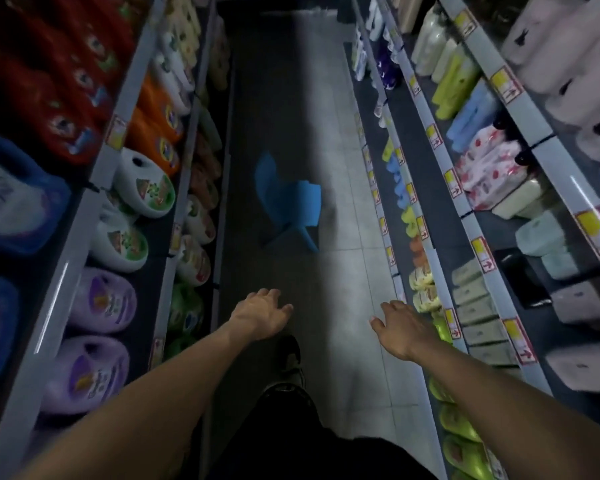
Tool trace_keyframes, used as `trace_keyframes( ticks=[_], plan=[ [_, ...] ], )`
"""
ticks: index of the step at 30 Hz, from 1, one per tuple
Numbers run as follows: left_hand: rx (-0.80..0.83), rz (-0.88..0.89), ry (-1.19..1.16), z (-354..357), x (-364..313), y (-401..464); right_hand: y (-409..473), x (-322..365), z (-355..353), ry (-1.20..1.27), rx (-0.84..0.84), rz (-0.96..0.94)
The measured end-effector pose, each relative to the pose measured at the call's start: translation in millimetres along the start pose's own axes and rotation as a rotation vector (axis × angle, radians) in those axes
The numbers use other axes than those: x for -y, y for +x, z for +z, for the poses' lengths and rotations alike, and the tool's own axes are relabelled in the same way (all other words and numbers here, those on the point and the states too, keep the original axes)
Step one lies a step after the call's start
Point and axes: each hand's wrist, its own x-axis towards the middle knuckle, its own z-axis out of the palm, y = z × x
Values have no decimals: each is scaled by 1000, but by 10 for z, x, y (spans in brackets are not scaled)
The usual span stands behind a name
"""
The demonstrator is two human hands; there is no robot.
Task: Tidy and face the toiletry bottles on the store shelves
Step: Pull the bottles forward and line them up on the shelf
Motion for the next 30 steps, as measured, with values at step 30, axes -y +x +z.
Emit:
trace_keyframes(
  ticks=[30],
  plan=[
    [56,105,165,-2695,-1513,3436,3118,-460,-2733,149,-47,66]
  ],
)
